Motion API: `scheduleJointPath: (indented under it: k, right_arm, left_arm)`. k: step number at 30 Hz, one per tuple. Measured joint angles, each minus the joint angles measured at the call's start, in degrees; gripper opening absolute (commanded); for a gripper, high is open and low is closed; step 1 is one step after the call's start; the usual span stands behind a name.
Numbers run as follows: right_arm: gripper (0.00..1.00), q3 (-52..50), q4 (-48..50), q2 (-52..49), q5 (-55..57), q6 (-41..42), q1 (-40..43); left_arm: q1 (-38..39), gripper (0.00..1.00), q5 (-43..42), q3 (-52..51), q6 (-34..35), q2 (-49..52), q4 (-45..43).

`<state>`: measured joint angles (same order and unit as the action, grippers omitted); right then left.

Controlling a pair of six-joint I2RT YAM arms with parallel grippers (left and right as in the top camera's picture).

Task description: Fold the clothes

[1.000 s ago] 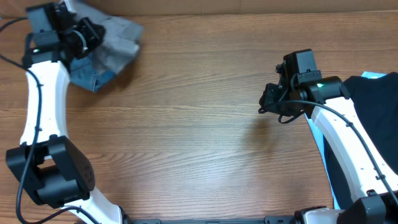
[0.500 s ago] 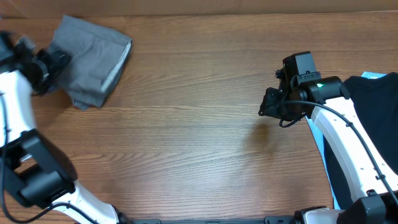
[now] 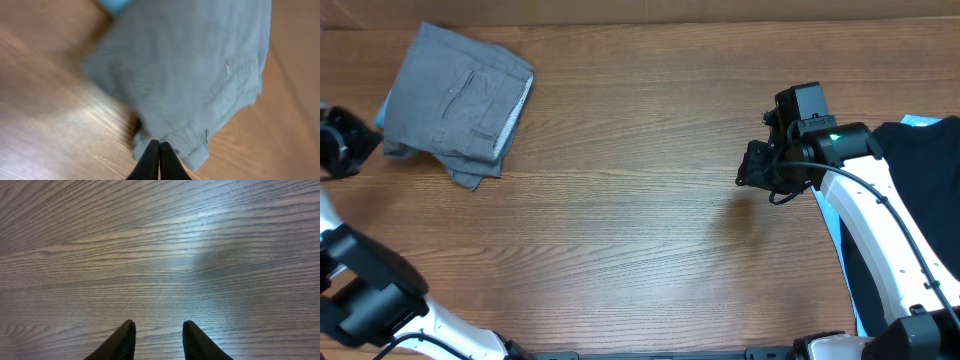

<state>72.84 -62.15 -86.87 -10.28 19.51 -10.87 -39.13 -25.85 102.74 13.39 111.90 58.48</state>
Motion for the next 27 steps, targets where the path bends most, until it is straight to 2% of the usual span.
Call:
scheduleJointPath:
  k: [6,11,14,18,22,26,27]
  right_arm:
    - [0.34,0.0,0.0,0.0,0.02,0.02,0.0]
    - [0.34,0.0,0.0,0.0,0.0,0.59,0.0]
    - [0.34,0.0,0.02,0.0,-0.02,1.05,0.0]
    - [0.37,0.0,0.46,0.0,0.0,1.22,0.0]
    - [0.39,0.0,0.92,0.04,0.0,0.35,0.0]
    - [0.4,0.15,1.44,1.84,0.02,-1.16,0.0]
    - [0.4,0.28,1.68,3.19,0.04,-1.53,0.0]
  left_arm:
    - [10.86,0.04,10.69,0.02,-1.79,1.38,-3.8]
    - [13.27,0.05,16.26,0.07,-1.77,7.28,-4.68]
    - [12.83,0.18,18.08,0.04,-1.55,11.69,-4.7]
    - [12.11,0.45,18.25,0.94,-0.68,12.83,-3.45]
    - [11.91,0.51,16.81,8.35,-0.13,12.22,1.49]
    - [12.11,0.52,13.94,19.37,-2.8,7.5,11.26]
    - [12.48,0.55,13.27,21.92,-4.0,5.16,14.05]
